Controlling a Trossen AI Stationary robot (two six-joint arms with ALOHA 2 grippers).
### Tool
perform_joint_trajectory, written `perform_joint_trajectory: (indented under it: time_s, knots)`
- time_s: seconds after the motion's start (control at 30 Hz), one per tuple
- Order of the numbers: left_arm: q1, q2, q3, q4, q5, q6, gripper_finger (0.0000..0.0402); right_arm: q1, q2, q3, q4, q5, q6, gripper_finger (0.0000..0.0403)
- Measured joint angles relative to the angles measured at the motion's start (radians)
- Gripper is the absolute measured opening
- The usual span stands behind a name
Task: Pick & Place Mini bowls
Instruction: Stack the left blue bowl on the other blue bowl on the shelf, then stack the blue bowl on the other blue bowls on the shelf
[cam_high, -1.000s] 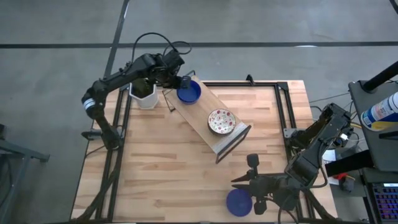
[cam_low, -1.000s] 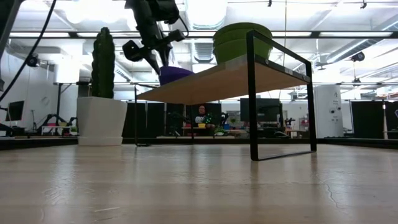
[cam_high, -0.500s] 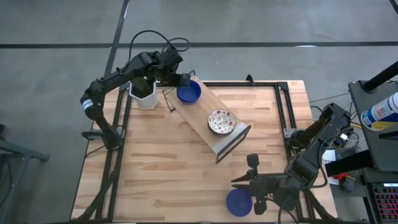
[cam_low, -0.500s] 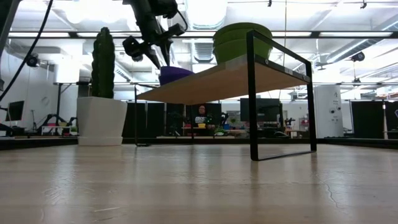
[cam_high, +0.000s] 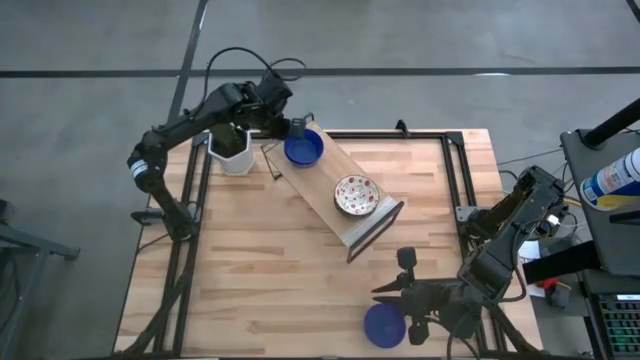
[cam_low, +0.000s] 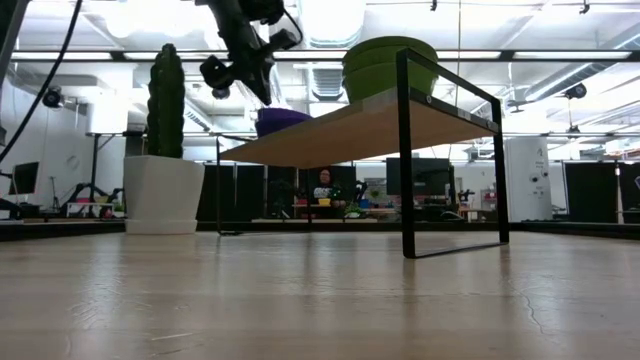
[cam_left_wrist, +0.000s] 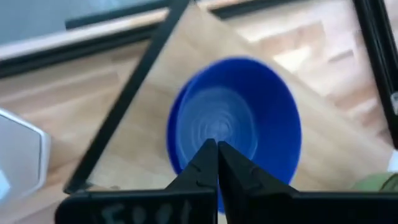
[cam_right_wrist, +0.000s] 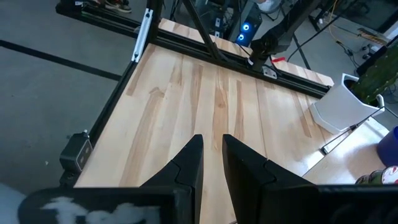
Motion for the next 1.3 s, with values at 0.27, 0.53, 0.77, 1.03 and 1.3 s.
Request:
perform_joint_trajectory:
  time_s: [0.27,0.53,0.77,1.03,1.3]
  knots:
    - [0.015,0.001,-0.086,-0.001,0.017,-0.017,0.0000,0.000,0.000,-0.001,0.000,0.000,0.015,0.0056]
    - [0.015,-0.017,-0.029,0.045,0.023,0.002,0.0000,0.000,0.000,-0.001,-0.003,-0.001,0.016,0.0056]
    - [-0.130,-0.125,-0.024,0.162,0.056,0.233,0.0000,0.001,-0.001,-0.013,-0.001,-0.083,0.017,0.0056]
    - [-0.382,-0.238,-0.060,0.285,-0.026,0.438,0.0000,0.001,0.046,-0.034,-0.008,-0.210,0.012,0.0056]
    - [-0.520,-0.266,-0.060,0.304,-0.029,0.409,0.0000,0.001,0.184,-0.018,-0.115,-0.261,0.210,0.0092]
